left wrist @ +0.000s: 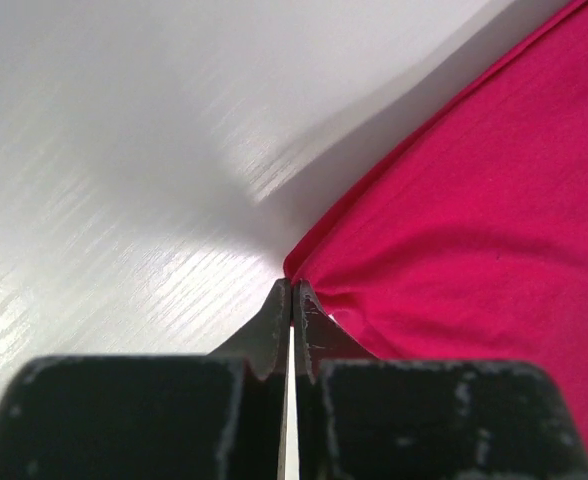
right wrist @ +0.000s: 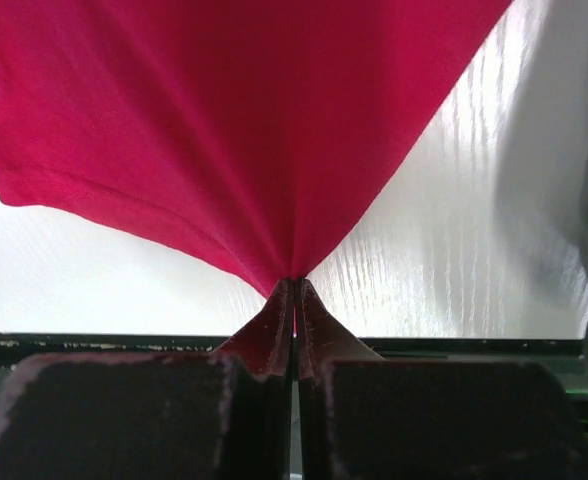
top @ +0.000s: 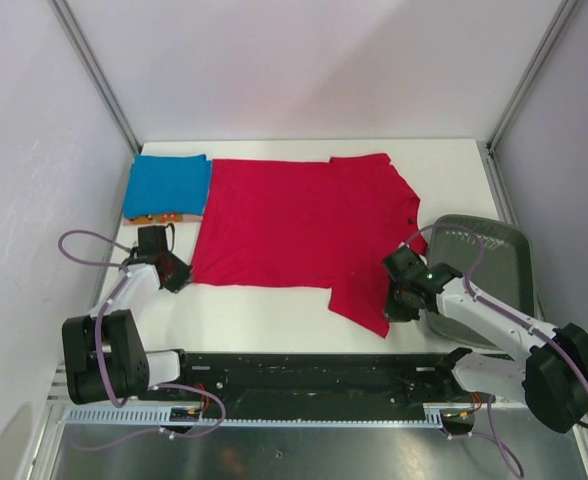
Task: Fold and stack the t-shirts
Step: Flatten out the tshirt
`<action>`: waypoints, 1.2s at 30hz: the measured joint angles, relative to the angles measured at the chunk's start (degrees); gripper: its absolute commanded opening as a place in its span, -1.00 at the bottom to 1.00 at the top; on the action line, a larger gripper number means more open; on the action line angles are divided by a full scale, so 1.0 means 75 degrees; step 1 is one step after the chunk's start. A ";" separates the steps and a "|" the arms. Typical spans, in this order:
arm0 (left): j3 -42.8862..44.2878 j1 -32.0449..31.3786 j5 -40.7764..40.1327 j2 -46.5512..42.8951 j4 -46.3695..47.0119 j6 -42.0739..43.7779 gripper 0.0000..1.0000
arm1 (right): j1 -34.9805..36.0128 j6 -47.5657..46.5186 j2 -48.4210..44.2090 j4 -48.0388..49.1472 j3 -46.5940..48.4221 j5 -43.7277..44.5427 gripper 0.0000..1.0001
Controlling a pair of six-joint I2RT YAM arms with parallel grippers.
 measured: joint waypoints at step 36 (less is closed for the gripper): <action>0.0117 -0.0411 -0.0405 -0.0306 -0.0262 0.0160 -1.00 | -0.0262 0.0108 0.0122 -0.0519 0.1011 0.0131 -1.00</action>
